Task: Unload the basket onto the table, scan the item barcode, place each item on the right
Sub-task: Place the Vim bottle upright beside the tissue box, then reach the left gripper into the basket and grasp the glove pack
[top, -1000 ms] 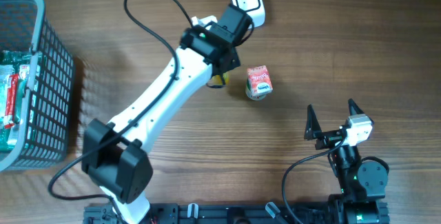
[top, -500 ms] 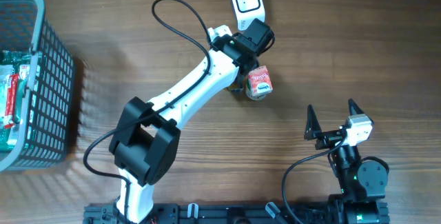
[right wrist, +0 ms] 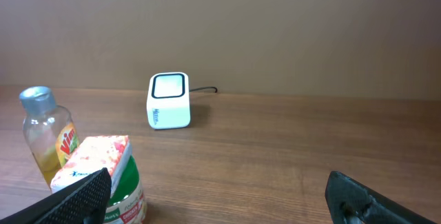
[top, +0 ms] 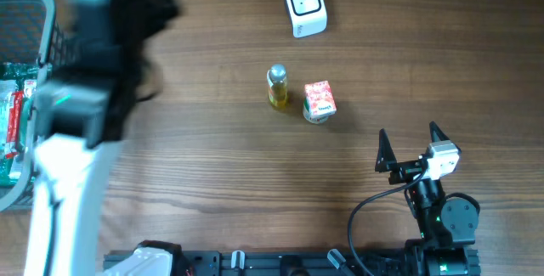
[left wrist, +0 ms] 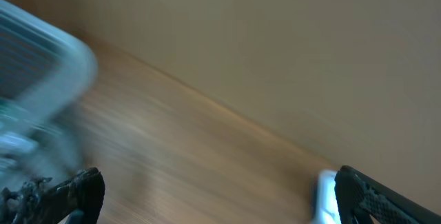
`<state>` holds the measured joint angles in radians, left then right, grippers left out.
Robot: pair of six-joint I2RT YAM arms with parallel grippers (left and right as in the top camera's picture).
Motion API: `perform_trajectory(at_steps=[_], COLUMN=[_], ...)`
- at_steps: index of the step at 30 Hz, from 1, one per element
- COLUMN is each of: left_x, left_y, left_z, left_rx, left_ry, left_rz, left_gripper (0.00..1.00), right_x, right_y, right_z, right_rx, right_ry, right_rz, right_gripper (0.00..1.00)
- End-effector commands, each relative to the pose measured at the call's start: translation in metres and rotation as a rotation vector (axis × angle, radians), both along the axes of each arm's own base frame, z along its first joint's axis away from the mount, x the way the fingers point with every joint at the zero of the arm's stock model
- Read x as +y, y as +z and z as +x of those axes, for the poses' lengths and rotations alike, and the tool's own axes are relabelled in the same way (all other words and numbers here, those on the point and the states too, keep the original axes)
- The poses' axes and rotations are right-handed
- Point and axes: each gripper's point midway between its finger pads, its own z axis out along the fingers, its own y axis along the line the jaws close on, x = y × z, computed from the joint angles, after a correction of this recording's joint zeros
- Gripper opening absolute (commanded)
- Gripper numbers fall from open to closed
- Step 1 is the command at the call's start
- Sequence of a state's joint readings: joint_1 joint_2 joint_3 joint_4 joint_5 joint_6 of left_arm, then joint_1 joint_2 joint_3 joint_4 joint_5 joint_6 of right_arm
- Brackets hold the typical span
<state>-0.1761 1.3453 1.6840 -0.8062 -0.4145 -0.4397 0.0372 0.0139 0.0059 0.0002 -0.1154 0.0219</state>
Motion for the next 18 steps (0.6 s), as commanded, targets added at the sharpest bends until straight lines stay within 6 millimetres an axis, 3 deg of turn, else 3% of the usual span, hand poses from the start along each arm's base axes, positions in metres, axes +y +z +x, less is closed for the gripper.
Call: perform_trajectory(at_steps=[1,2,4,6,8,12,16,18], left_x=[0.103,0.146,0.189,0.238,0.267,0.312,0.337,0.345], left_y=[0.046,0.055,0.049,0.024,-0.007,-0.072,-0.126,-0.165], left_z=[-0.047,-0.066,-0.082,-0.089,-0.087,-0.088,-0.081,-0.071], left_rx=[-0.028,-0.012,0.093,0.196,0.330,0.525,0.618,0.658], left_ry=[0.175,0.278,0.329,0.397,0.370,0.379,0.322,0.204], left_rz=[0.259,0.333,0.440,0.428,0.445,0.368,0.285,0.232], left_gripper=[1.00,1.00,1.00,1.00,1.00,1.00,1.00,1.00], right_x=[-0.001,-0.001,-0.001,-0.001,-0.001,-0.001,-0.001,-0.001], right_y=[0.001,0.001,0.001,0.001,0.001,0.001,0.001,0.001], right_z=[0.000,0.000,0.000,0.000,0.000,0.000,0.000,0.000], right_rx=[-0.004,-0.004,-0.004,-0.004,-0.004,-0.004,-0.004,-0.004], right_ry=[-0.003,-0.003,-0.003,-0.003,-0.003,-0.003,-0.003,-0.003], right_rz=[0.006,0.007,0.006,0.006,0.006,0.007,0.007,0.007], right_gripper=[1.00,1.00,1.00,1.00,1.00,1.00,1.00,1.00])
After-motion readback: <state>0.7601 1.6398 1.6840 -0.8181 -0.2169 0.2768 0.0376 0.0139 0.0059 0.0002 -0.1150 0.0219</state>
